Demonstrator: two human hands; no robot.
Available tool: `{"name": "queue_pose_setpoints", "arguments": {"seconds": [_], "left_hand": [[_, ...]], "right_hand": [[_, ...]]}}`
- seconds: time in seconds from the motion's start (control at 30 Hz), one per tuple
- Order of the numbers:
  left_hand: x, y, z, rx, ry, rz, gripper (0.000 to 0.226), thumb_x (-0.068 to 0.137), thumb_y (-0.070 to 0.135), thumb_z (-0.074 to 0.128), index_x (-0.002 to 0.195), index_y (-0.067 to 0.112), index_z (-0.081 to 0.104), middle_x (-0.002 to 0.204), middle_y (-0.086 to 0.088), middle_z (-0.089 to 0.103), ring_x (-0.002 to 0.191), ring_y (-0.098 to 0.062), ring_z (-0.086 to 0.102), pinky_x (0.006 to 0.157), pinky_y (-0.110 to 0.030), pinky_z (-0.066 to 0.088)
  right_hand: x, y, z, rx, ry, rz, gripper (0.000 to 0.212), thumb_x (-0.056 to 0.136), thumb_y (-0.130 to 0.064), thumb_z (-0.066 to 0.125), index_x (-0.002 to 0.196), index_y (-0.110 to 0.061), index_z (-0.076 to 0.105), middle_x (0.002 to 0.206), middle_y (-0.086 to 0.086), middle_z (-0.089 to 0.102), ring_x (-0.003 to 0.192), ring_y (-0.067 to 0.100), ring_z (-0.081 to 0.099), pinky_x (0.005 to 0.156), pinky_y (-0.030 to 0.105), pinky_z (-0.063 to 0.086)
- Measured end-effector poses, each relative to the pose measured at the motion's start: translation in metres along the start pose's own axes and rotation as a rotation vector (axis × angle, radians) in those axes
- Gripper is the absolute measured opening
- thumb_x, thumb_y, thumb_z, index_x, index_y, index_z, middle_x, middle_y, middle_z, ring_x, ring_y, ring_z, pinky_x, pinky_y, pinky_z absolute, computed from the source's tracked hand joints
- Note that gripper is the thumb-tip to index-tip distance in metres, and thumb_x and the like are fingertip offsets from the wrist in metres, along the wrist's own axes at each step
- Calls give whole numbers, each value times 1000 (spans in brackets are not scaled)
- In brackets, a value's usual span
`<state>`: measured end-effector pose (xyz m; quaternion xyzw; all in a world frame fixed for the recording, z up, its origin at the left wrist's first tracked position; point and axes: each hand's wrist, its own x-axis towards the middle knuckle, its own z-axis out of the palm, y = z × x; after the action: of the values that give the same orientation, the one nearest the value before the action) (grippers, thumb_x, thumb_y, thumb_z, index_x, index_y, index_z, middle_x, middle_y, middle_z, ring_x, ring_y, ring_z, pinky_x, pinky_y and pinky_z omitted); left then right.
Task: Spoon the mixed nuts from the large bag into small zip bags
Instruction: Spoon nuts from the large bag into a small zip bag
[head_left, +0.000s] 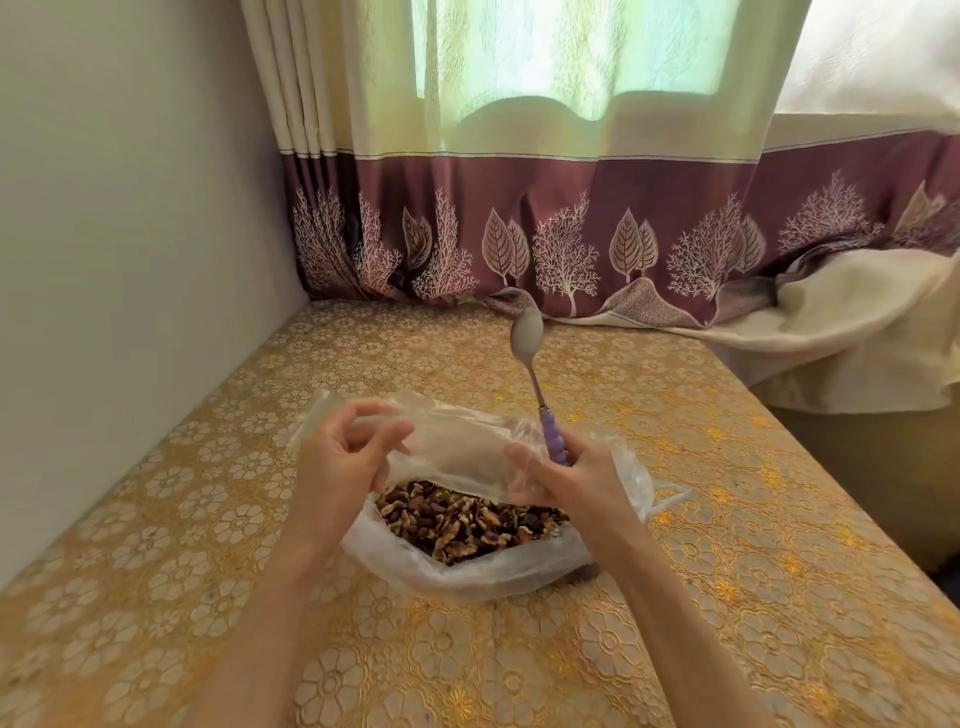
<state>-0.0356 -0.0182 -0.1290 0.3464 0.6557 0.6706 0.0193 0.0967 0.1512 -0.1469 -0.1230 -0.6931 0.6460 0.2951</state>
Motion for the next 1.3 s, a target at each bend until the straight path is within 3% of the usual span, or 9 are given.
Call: {"name": "queue_pose_setpoints", "arguments": {"seconds": [0.13, 0.23, 0.33, 0.43, 0.67, 0.77, 0.9, 1.1, 1.3], "left_hand": [[3, 5, -12, 79, 15, -36, 39, 68, 41, 69, 97, 16, 65, 70, -1, 70, 44, -6, 48, 45, -14, 42], [7, 11, -17, 362, 86, -9, 63, 67, 52, 66, 123, 27, 51, 105, 13, 60, 83, -5, 59, 74, -21, 46], [2, 26, -13, 691, 75, 394, 74, 71, 56, 66, 131, 21, 43, 125, 9, 47, 115, -12, 44, 99, -31, 32], [-6, 33, 9, 1032, -211, 683, 84, 64, 64, 62, 132, 19, 43, 134, -3, 48, 129, -21, 38, 110, -46, 23], [-4, 27, 28, 1246, -445, 591, 94, 59, 66, 70, 137, 19, 44, 131, 3, 51, 125, -20, 45, 110, -60, 17], [-1, 23, 25, 1226, -469, 566, 88, 66, 68, 64, 138, 23, 41, 131, 5, 49, 124, -18, 43, 112, -56, 14], [-3, 20, 23, 1123, -422, 595, 73, 68, 65, 60, 126, 20, 54, 117, 2, 59, 109, -21, 53, 102, -50, 34], [-5, 13, 25, 980, -368, 614, 61, 72, 55, 61, 117, 14, 58, 109, 1, 60, 99, -18, 55, 86, -31, 43], [-5, 6, 28, 967, -369, 580, 77, 62, 62, 64, 123, 16, 54, 116, 2, 57, 104, -16, 46, 87, -30, 37]], "right_hand": [[-1, 0, 2, 2, 23, -13, 40, 58, -45, 77, 62, -18, 48, 53, -14, 43, 65, 21, 57, 64, 40, 60], [-2, 2, 3, 10, 17, -25, 40, 58, -45, 76, 63, -16, 49, 59, -3, 43, 67, 25, 56, 64, 41, 61], [-1, 1, 3, -11, -5, -8, 40, 61, -44, 75, 69, -12, 52, 70, 13, 48, 67, 29, 58, 61, 36, 60], [-3, 0, 6, -18, -47, -12, 36, 67, -39, 74, 68, -12, 51, 67, 20, 55, 61, 27, 66, 55, 31, 58], [-6, -3, 8, -67, 10, -48, 38, 70, -39, 75, 63, -18, 44, 69, 10, 45, 64, 40, 63, 52, 31, 58], [-5, -2, 9, -101, -14, -95, 38, 84, -13, 70, 56, -23, 46, 60, 6, 44, 57, 26, 64, 51, 26, 57], [-7, -4, 9, -94, -38, -134, 43, 87, 0, 62, 54, -28, 60, 52, -13, 57, 54, 2, 60, 56, 19, 55], [-8, -10, 11, -67, -80, -160, 6, 82, -2, 67, 82, -5, 72, 78, 4, 68, 74, 12, 64, 69, 29, 57], [-10, -11, 12, -88, -55, -128, 18, 80, -1, 70, 89, -16, 73, 107, -1, 63, 88, 3, 65, 75, 23, 55]]}}
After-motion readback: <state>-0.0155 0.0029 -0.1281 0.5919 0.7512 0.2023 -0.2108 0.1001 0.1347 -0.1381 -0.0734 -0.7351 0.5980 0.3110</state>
